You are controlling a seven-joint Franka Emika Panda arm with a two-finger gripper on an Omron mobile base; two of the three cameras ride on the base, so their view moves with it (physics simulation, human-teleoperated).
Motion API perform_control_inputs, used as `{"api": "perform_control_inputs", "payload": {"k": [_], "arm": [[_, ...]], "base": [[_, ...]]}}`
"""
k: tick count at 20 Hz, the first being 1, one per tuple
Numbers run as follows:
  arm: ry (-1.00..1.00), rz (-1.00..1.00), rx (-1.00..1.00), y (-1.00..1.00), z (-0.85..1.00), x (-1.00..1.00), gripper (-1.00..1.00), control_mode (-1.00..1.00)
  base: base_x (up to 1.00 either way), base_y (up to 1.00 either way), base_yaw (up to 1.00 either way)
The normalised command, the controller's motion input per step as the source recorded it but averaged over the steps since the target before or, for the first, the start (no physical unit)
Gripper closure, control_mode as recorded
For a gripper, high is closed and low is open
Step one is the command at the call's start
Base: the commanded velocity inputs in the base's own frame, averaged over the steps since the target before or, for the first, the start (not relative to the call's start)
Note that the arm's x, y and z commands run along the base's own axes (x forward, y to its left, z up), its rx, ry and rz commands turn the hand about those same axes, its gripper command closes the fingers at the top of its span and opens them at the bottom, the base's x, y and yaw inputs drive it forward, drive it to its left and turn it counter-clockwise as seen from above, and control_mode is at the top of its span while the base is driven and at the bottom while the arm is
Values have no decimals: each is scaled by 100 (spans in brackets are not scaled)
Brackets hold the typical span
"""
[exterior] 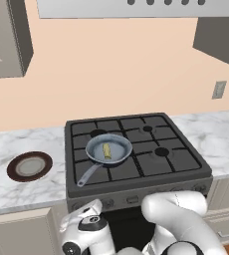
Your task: Pick up the butter stick and place it in the pan. Then turn on the burner for the pan.
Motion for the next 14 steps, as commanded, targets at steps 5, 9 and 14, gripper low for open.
{"api": "perform_control_inputs", "payload": {"k": [5,9,14], "arm": [[0,0,-42,29,-5,-33,100,-100],[0,0,-40,29,-10,-32,100,-100],[0,0,-39,29,-14,-29,100,-100]], "base": [[0,0,0],[0,0,0],[0,0,0]]}}
